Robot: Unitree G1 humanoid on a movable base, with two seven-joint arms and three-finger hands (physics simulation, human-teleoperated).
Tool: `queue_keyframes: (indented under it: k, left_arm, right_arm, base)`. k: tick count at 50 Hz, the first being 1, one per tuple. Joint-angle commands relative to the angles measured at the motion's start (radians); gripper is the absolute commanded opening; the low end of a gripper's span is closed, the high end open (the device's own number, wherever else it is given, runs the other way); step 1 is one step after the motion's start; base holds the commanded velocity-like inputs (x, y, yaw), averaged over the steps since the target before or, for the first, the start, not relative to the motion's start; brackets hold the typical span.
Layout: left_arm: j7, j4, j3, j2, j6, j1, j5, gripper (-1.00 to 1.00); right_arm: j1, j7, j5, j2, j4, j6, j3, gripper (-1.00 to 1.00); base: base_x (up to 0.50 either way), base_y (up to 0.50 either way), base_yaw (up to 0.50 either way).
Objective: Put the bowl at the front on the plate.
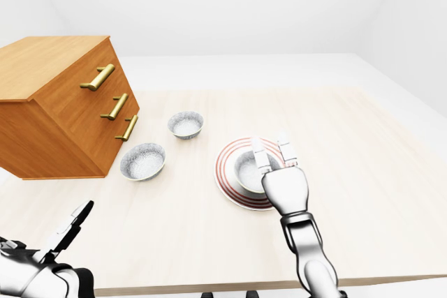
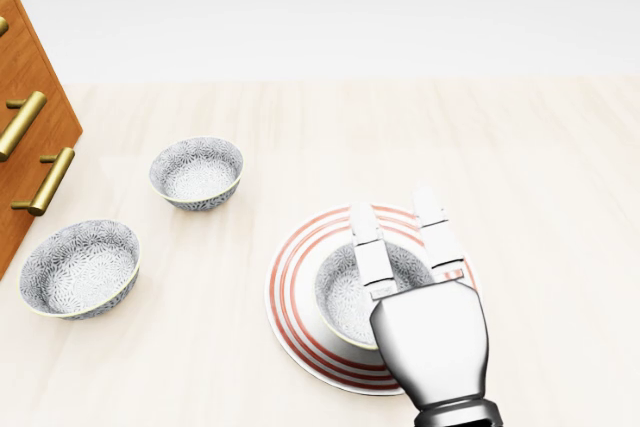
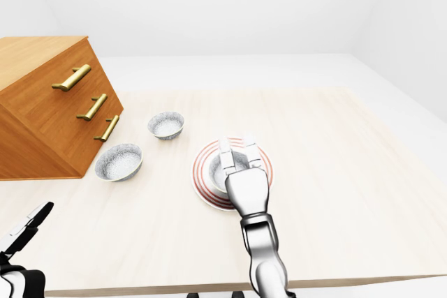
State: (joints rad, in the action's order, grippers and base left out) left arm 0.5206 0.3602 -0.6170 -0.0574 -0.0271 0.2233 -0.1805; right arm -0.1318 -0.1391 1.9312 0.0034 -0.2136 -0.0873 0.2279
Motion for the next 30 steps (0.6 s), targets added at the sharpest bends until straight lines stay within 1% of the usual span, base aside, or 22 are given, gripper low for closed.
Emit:
queue_keyframes:
  k: [1, 2, 4, 5, 6, 7, 9, 10, 11, 12, 13, 15, 17, 18, 19, 20, 21, 23, 27, 28, 29, 30]
  left_arm:
    - [-0.001, -0.001, -0.003, -0.004, -0.002, -0.005, 0.003, 1.0]
    - [0.0, 0.0, -0.002, -0.003, -0.003, -0.004, 0.002, 1.0]
    - [0.002, -0.019, 0.002, -0.001, 0.012, -0.008, 0.004, 1.0]
    - [0.003, -0.022, 0.003, 0.001, 0.015, -0.008, 0.003, 1.0]
    - [0.003, -0.021, 0.005, 0.001, 0.013, -0.007, 0.003, 1.0]
    - [0.003, -0.013, 0.005, 0.002, 0.008, -0.004, 0.001, 1.0]
    - [0.003, -0.015, 0.006, 0.002, 0.009, -0.004, 0.003, 1.0]
    - [0.003, -0.019, 0.006, 0.003, 0.012, -0.006, 0.004, 1.0]
    - [0.003, -0.042, 0.01, 0.004, 0.03, -0.012, 0.009, 1.0]
    - [0.003, -0.035, 0.011, 0.005, 0.027, -0.008, 0.007, 1.0]
    - [0.003, -0.037, 0.013, 0.006, 0.028, -0.008, 0.008, 1.0]
    - [0.003, -0.033, 0.014, 0.006, 0.023, -0.005, 0.007, 1.0]
    - [0.001, -0.026, 0.013, 0.005, 0.018, -0.001, 0.006, 1.0]
    - [0.0, -0.026, 0.013, 0.004, 0.018, -0.001, 0.007, 1.0]
    - [0.003, -0.037, 0.013, 0.007, 0.023, -0.01, 0.018, 1.0]
    - [0.003, -0.031, 0.013, 0.009, 0.011, -0.009, 0.013, 1.0]
    - [0.003, -0.029, 0.012, 0.009, 0.008, -0.008, 0.013, 1.0]
    - [0.003, -0.027, 0.013, 0.005, 0.013, -0.005, 0.014, 1.0]
    - [0.003, -0.04, 0.014, 0.009, 0.018, -0.011, 0.02, 1.0]
    - [0.003, -0.034, 0.012, 0.011, 0.006, -0.012, 0.017, 1.0]
    - [0.003, -0.031, 0.012, 0.011, 0.002, -0.012, 0.017, 1.0]
    - [0.003, -0.026, 0.012, 0.01, 0.0, -0.009, 0.018, 1.0]
  right_arm:
    - [0.007, 0.123, 0.041, -0.078, -0.145, 0.0, 0.073, 1.0]
    - [0.022, 0.154, 0.041, -0.114, -0.175, 0.0, 0.094, 1.0]
    - [0.046, 0.202, 0.041, -0.17, -0.206, 0.0, 0.125, 1.0]
    - [0.055, 0.218, 0.041, -0.189, -0.218, 0.0, 0.135, 1.0]
    - [0.077, 0.261, 0.041, -0.229, -0.249, 0.0, 0.139, 1.0]
    - [0.087, 0.277, 0.041, -0.24, -0.264, 0.0, 0.137, 1.0]
    - [0.117, 0.316, 0.041, -0.265, -0.295, 0.0, 0.12, 1.0]
    - [0.133, 0.337, 0.041, -0.276, -0.312, 0.0, 0.112, 1.0]
    - [0.152, 0.36, 0.041, -0.29, -0.326, 0.0, 0.102, 1.0]
    - [0.166, 0.379, 0.041, -0.299, -0.339, 0.0, 0.091, 1.0]
    - [0.193, 0.42, 0.041, -0.319, -0.37, 0.0, 0.064, 1.0]
    - [0.22, 0.455, 0.041, -0.325, -0.393, 0.0, 0.034, 1.0]
    - [0.285, 0.54, 0.041, -0.35, -0.442, 0.0, -0.019, 1.0]
    - [0.301, 0.561, 0.041, -0.354, -0.45, 0.0, -0.031, 1.0]
    - [0.33, 0.594, 0.041, -0.374, -0.457, 0.0, -0.042, 1.0]
    - [0.344, 0.609, 0.041, -0.376, -0.465, 0.0, -0.048, 1.0]
    - [0.358, 0.63, 0.041, -0.384, -0.478, 0.0, -0.065, 1.0]
    - [0.396, 0.668, 0.041, -0.384, -0.496, 0.0, -0.091, 1.0]
    - [0.49, 0.759, 0.041, -0.411, -0.51, 0.0, -0.108, 1.0]
    - [0.523, 0.786, 0.041, -0.421, -0.513, 0.0, -0.111, 1.0]
    - [0.542, 0.805, 0.041, -0.427, -0.517, 0.0, -0.116, 1.0]
    - [0.588, 0.837, 0.041, -0.436, -0.521, 0.0, -0.12, 1.0]
  base:
    - [0.0, 0.0, 0.0]
    - [0.0, 0.0, 0.0]
    - [0.0, 0.0, 0.0]
    - [0.0, 0.0, 0.0]
    - [0.0, 0.0, 0.0]
    - [0.0, 0.0, 0.0]
    - [0.0, 0.0, 0.0]
    - [0.0, 0.0, 0.0]
    - [0.0, 0.0, 0.0]
    - [0.0, 0.0, 0.0]
    - [0.0, 0.0, 0.0]
    - [0.0, 0.0, 0.0]
    - [0.0, 0.0, 0.0]
    - [0.0, 0.0, 0.0]
    - [0.0, 0.0, 0.0]
    - [0.0, 0.0, 0.0]
    - [0.0, 0.0, 0.0]
    - [0.0, 0.0, 0.0]
    - [0.0, 0.0, 0.0]
    - [0.0, 0.0, 0.0]
    - [0.0, 0.0, 0.0]
    - [0.0, 0.0, 0.0]
